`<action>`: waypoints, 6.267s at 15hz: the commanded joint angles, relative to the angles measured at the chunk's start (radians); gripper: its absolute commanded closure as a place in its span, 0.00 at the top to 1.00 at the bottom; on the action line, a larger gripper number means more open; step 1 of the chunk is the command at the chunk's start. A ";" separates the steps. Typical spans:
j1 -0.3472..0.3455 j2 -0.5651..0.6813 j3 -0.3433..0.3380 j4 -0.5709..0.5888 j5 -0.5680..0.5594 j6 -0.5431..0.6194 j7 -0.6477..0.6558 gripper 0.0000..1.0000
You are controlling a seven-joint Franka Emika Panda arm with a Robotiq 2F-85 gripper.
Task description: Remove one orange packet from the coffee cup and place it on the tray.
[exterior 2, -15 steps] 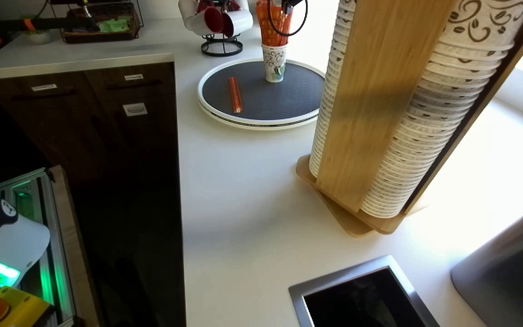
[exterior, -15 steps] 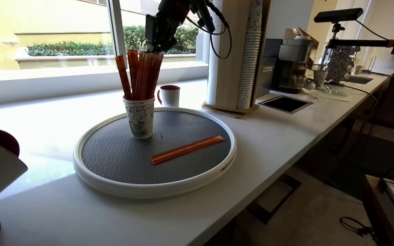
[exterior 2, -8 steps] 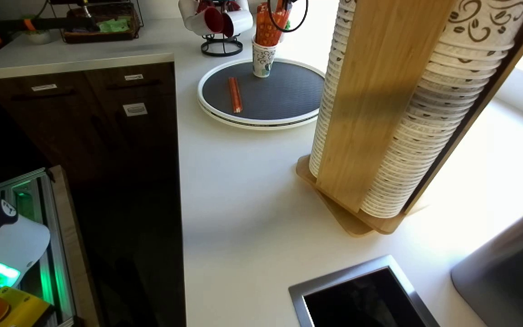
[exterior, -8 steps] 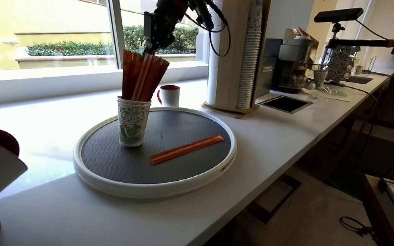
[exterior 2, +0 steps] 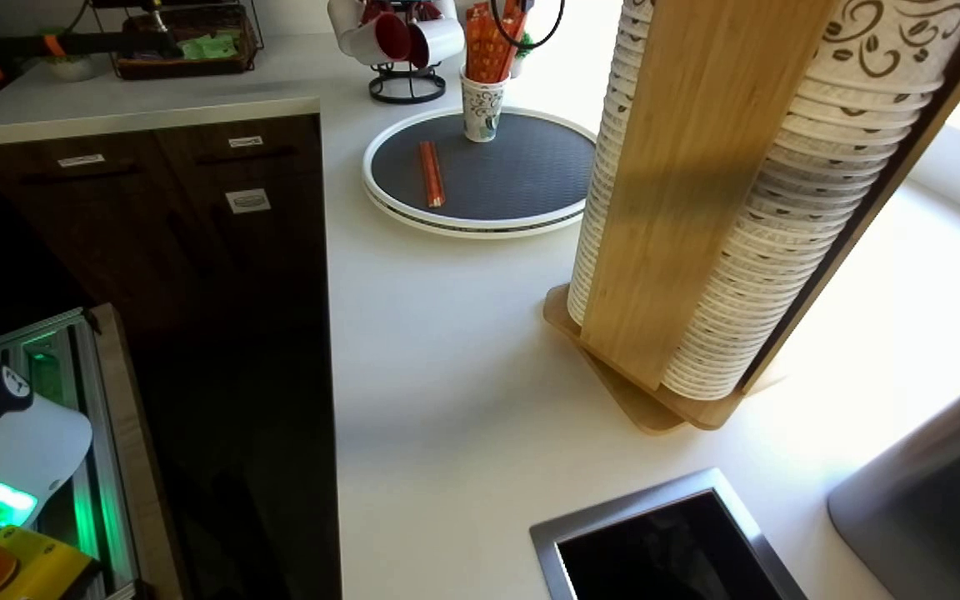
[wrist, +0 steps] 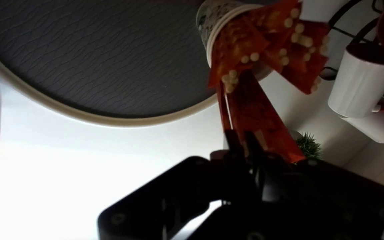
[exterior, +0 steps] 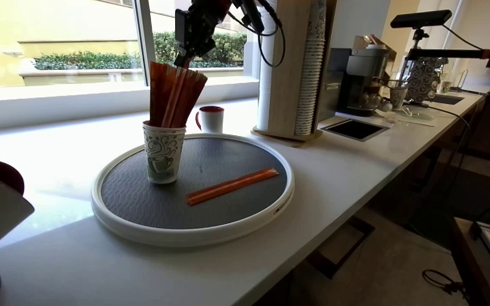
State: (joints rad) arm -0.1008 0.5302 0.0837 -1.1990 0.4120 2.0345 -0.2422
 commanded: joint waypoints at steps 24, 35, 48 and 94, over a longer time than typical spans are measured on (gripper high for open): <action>0.099 0.036 -0.002 0.195 -0.115 -0.175 0.079 0.02; 0.087 0.008 0.001 0.319 -0.100 -0.307 0.131 0.02; -0.026 -0.023 0.024 0.404 0.121 -0.222 0.245 0.02; -0.462 -0.418 0.323 -0.887 1.448 0.582 -0.415 0.07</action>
State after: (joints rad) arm -0.5629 0.1122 0.4068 -2.0860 1.8608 2.6159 -0.6584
